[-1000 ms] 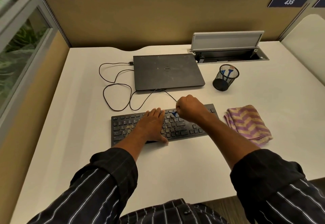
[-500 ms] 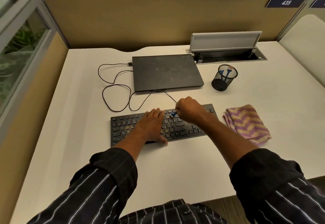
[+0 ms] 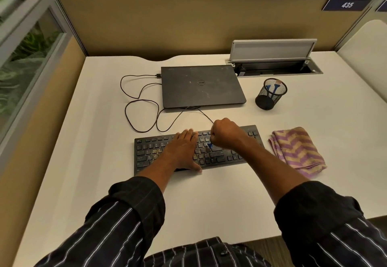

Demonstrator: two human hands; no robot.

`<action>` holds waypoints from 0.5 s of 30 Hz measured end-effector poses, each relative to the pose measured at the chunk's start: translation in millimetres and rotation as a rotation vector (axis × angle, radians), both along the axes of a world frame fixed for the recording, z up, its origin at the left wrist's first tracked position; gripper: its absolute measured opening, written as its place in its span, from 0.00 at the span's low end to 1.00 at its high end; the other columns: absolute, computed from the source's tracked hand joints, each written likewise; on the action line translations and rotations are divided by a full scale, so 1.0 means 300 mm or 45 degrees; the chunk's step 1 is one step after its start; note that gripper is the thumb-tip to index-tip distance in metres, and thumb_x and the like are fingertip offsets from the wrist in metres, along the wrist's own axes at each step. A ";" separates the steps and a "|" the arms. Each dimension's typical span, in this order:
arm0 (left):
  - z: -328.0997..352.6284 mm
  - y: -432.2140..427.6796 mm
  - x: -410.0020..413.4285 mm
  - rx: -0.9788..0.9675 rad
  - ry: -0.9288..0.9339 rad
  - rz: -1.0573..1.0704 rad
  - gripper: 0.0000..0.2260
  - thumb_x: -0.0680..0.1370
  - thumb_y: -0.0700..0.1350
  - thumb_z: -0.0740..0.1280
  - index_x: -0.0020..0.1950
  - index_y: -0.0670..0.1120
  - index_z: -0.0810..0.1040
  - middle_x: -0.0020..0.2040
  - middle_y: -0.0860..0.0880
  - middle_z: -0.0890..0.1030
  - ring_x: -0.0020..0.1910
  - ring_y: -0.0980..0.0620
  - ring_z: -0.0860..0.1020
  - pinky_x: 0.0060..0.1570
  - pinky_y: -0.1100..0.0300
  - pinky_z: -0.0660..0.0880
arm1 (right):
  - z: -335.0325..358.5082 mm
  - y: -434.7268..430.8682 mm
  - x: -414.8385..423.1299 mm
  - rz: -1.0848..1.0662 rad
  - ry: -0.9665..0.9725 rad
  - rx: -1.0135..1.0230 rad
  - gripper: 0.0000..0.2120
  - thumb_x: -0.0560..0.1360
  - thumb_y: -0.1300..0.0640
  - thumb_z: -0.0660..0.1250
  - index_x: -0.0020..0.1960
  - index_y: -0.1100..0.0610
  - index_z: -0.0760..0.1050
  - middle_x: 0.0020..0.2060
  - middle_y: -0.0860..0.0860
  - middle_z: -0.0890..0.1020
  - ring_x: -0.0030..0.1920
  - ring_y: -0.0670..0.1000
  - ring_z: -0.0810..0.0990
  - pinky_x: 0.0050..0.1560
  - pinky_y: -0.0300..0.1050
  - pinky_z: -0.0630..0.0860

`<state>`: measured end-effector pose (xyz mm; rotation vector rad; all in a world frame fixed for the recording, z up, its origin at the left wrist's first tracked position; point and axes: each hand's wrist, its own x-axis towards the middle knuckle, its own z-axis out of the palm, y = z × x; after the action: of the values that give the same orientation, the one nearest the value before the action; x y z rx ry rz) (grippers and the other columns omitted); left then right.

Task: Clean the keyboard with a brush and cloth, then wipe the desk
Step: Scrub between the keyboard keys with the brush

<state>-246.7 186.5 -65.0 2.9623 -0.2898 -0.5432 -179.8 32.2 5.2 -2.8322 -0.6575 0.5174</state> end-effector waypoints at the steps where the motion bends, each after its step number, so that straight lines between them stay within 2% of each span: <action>1: -0.001 0.002 -0.001 -0.004 -0.008 0.000 0.60 0.67 0.71 0.72 0.82 0.42 0.43 0.83 0.42 0.45 0.81 0.43 0.45 0.79 0.46 0.46 | 0.005 0.004 0.002 -0.006 -0.004 0.015 0.06 0.75 0.60 0.67 0.44 0.63 0.81 0.38 0.56 0.83 0.39 0.54 0.82 0.43 0.48 0.81; 5: -0.006 0.007 -0.002 -0.022 -0.017 0.003 0.60 0.67 0.71 0.72 0.82 0.42 0.43 0.83 0.42 0.45 0.81 0.44 0.45 0.79 0.47 0.45 | 0.011 0.022 0.007 -0.008 -0.032 0.093 0.09 0.75 0.62 0.64 0.42 0.63 0.82 0.37 0.56 0.83 0.37 0.54 0.81 0.40 0.46 0.79; 10: -0.005 0.010 -0.008 -0.035 -0.013 0.010 0.60 0.67 0.71 0.72 0.82 0.42 0.43 0.83 0.43 0.44 0.81 0.45 0.44 0.79 0.49 0.44 | -0.014 0.022 -0.006 0.057 -0.004 0.013 0.06 0.75 0.60 0.65 0.45 0.62 0.80 0.40 0.57 0.82 0.38 0.53 0.79 0.41 0.46 0.78; 15: -0.009 0.013 -0.004 -0.037 -0.024 0.008 0.60 0.67 0.71 0.72 0.82 0.42 0.43 0.83 0.43 0.45 0.82 0.45 0.45 0.79 0.48 0.44 | 0.001 0.029 0.010 0.005 -0.037 0.092 0.09 0.75 0.62 0.64 0.46 0.63 0.83 0.40 0.56 0.84 0.38 0.54 0.82 0.44 0.48 0.82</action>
<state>-247.9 190.5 -67.8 2.9409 -0.2878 -0.5065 -176.9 40.9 5.5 -2.7761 -0.6726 0.4452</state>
